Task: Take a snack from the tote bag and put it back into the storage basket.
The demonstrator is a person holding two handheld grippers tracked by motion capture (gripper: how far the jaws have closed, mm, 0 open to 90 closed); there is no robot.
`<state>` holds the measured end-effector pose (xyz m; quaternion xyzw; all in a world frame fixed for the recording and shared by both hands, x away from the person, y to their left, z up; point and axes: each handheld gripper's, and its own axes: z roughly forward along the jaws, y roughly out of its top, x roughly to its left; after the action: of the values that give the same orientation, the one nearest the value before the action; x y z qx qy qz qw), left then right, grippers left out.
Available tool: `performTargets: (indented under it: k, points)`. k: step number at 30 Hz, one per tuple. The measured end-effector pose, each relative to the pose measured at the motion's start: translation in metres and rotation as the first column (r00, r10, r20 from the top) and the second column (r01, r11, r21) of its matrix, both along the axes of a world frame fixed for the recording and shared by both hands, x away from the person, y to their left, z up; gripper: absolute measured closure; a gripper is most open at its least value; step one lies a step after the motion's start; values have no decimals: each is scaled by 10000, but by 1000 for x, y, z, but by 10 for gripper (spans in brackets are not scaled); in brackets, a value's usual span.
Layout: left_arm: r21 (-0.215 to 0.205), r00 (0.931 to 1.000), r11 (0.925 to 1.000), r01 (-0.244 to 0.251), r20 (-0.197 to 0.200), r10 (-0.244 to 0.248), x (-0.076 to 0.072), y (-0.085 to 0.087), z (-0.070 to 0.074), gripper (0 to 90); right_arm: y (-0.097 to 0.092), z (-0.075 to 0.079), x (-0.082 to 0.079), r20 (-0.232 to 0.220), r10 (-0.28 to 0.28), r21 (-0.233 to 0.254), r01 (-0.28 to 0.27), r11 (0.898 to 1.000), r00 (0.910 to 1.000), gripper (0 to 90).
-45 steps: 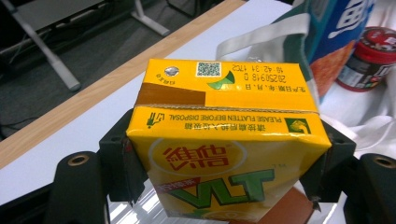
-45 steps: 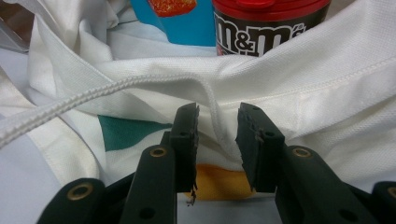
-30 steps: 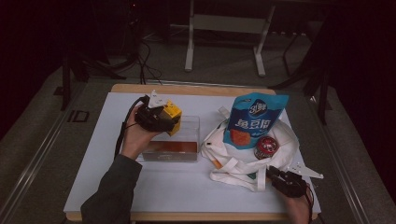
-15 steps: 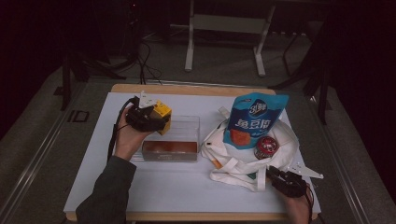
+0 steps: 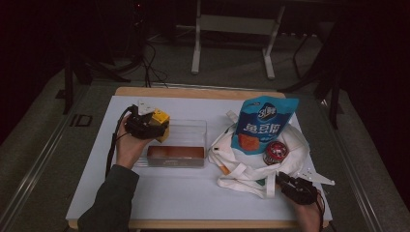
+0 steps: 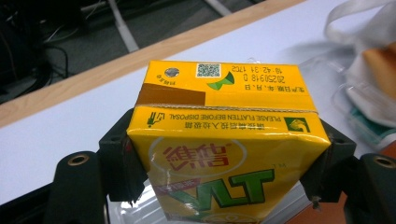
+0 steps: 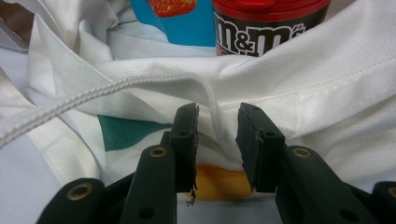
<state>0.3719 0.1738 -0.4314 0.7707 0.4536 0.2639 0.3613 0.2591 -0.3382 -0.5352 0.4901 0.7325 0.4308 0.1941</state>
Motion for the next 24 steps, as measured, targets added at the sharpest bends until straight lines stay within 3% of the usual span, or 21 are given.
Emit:
performTargets:
  k: [13,24]
  points:
    - [363,9984,9988,-327,-447,343,-3,4,-24,286,0,0,0,7,-4,-30,4,10000,10000,679]
    - [641,9959,9964,-551,-685,595,-7,10,-33,285,0,0,0,13,-24,-42,24,10000,10000,676]
